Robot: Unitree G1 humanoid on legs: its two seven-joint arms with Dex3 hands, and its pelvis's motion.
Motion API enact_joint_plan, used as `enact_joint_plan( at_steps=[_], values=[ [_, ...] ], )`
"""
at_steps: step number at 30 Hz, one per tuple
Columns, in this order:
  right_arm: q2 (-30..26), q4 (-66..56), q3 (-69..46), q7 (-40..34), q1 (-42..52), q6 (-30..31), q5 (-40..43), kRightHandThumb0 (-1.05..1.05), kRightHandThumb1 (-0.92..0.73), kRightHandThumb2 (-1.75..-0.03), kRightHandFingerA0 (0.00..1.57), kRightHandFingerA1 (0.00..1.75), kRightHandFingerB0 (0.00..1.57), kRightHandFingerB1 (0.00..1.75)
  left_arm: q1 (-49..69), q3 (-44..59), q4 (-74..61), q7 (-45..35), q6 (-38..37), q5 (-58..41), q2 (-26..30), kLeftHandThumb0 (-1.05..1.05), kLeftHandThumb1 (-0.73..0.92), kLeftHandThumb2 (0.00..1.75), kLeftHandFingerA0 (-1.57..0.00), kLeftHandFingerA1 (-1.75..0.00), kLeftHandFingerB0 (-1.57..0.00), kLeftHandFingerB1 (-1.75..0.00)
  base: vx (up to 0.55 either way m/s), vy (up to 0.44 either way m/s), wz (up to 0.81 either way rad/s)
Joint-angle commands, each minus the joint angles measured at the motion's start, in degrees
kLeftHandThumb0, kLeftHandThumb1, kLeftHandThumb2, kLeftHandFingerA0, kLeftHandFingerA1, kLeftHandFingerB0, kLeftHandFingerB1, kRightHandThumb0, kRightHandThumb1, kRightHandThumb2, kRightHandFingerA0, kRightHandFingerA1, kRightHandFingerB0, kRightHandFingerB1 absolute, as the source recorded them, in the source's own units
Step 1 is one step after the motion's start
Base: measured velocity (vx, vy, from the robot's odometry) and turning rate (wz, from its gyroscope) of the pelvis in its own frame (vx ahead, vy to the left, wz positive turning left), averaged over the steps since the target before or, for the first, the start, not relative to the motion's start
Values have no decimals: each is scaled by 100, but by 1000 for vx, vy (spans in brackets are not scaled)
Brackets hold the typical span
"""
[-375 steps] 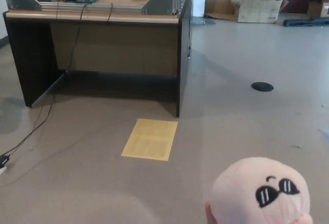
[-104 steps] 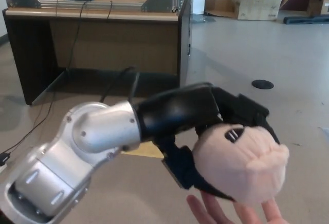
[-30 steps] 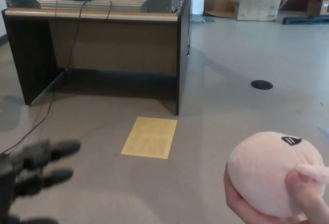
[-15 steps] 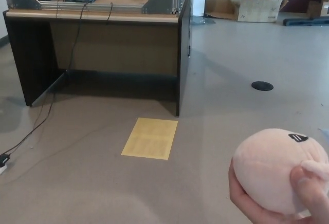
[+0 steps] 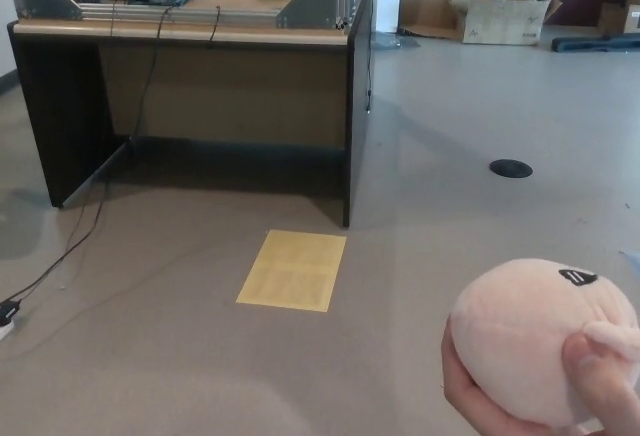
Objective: The robot extends its left hand to pick up an emotional support dumpling from the palm of a person and brings its hand down by its side. Then it extends its arm again to hand the dumpling back to the person.
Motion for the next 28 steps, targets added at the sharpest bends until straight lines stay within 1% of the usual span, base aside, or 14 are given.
enact_joint_plan(
  at_steps=[1,2,3,8,9,10,16,22,23,24,25,28],
  values=[
    [-52,120,-96,-251,273,-227,76,-25,-63,-59,80,58,68,48,231,-110,686,1322,-2035,899,131,-63,47,73,-27,-45,-21,-38,0,0,0],
    [-73,155,-76,-268,322,-298,50,-25,-63,-59,81,57,68,49,240,-129,738,1306,-2112,886,131,-55,55,56,-32,-38,-24,-29,0,0,0],
    [-75,154,-85,-253,335,-293,63,-26,-63,-59,82,58,69,49,232,-149,770,1333,-2149,901,137,-61,47,72,-27,-45,-21,-38,0,0,0],
    [-78,120,-91,-249,330,-185,63,-26,-63,-59,82,58,69,48,178,-250,896,1526,-2259,995,186,-62,47,73,-30,-46,-21,-38,0,0,0],
    [-72,116,-105,-241,340,-175,82,-26,-63,-59,80,53,68,47,161,-267,944,1560,-2319,1004,190,-62,46,74,-31,-46,-21,-39,0,0,0],
    [-63,110,-126,-229,353,-161,109,-26,-63,-59,80,53,68,47,144,-280,984,1592,-2379,1017,188,-62,46,74,-31,-46,-21,-39,0,0,0],
    [-28,181,-117,-317,278,-254,76,-24,-62,-59,81,56,68,48,64,-354,1114,1737,-2526,1073,288,-63,47,73,-31,-46,-24,-39,0,0,0],
    [-40,231,-68,-395,366,-373,18,-24,-63,-58,79,55,68,48,98,-448,1271,1884,-2698,1130,341,-64,47,74,-32,-46,-24,-40,0,0,0],
    [-34,239,-83,-418,386,-355,33,-23,-62,-58,79,55,67,47,54,-483,1329,1901,-2704,1147,353,-58,54,56,-39,-40,-30,-31,0,0,0],
    [-27,241,-103,-444,414,-327,51,-23,-62,-58,79,55,67,47,6,-519,1380,1908,-2692,1165,363,-58,54,56,-39,-40,-30,-31,0,0,0],
    [-23,266,-114,-464,409,-370,61,-23,-62,-58,79,56,68,48,-30,-553,1435,1945,-2699,1185,383,-55,40,82,-37,-54,-17,-42,0,0,0],
    [-34,252,-114,-433,454,-380,68,-24,-63,-58,79,55,67,47,5,-614,1515,2091,-2806,1225,393,-55,41,82,-41,-55,-20,-43,0,0,0]
  ],
)
